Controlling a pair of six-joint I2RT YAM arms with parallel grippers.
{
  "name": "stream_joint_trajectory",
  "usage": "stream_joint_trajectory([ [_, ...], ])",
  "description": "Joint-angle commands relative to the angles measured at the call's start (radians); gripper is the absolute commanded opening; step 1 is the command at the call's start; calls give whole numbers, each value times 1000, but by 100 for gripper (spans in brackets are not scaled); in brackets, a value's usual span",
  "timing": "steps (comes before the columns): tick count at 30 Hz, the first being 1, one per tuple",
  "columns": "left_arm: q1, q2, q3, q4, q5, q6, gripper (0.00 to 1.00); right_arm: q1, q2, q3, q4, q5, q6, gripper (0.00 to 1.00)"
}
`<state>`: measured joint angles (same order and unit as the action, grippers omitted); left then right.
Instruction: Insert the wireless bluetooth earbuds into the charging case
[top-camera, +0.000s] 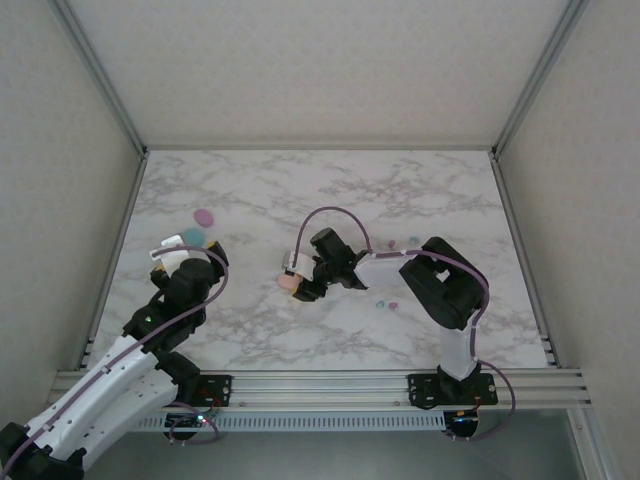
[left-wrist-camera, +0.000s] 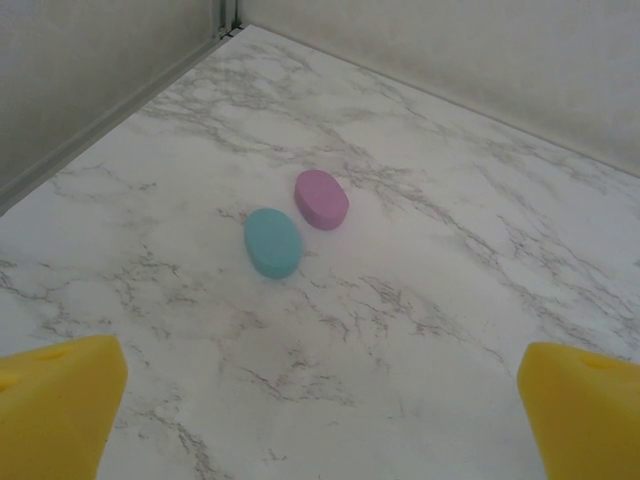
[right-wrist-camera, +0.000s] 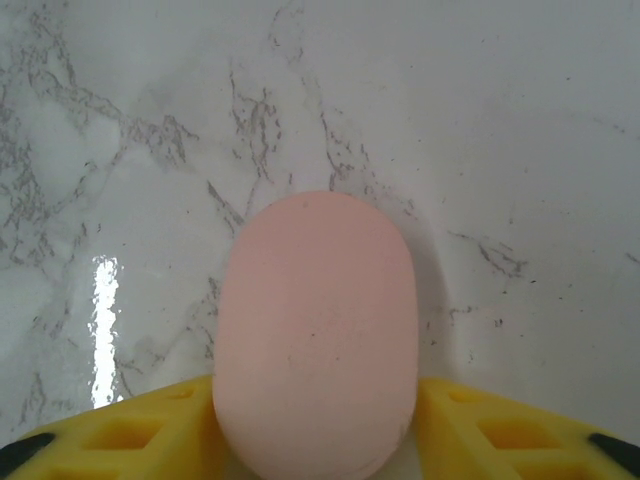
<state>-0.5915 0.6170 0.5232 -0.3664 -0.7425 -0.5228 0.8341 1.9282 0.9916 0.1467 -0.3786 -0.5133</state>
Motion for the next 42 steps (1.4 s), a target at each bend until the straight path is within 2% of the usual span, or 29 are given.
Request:
stream_joint_trajectory([
  [1,10,-3,-6,2,-24,-1,100,10,8,15,11,-17,-10,51],
  [9,13,10,-5,21,-4,10,100,12,4,13,28,-8,7,51],
  [16,13,12,-8,44,29,50,100,11,-25,5,44,-33,20,36],
  [19,13,12,-3,94,111,145,100,4,-91,-7,41,-59,34,33],
  [22,13,13,37,135,275,285,100,-43,-183,4,-29,-156,47,33],
  [26,13,25,98,184,516,480,100,-153,-282,100,-241,-351,53,34],
  [27,15,32,120,178,608,549,100,-178,-304,125,-291,-395,47,34],
  [30,24,78,188,188,753,678,100,-237,-357,208,-444,-487,-6,33],
  [34,131,188,257,250,1079,767,97,-294,-408,290,-554,-564,-58,33],
  [38,224,326,347,309,1357,810,90,-300,-427,374,-667,-560,-136,33],
  [42,233,473,512,161,1579,912,79,-300,-447,394,-658,-564,-140,33],
])
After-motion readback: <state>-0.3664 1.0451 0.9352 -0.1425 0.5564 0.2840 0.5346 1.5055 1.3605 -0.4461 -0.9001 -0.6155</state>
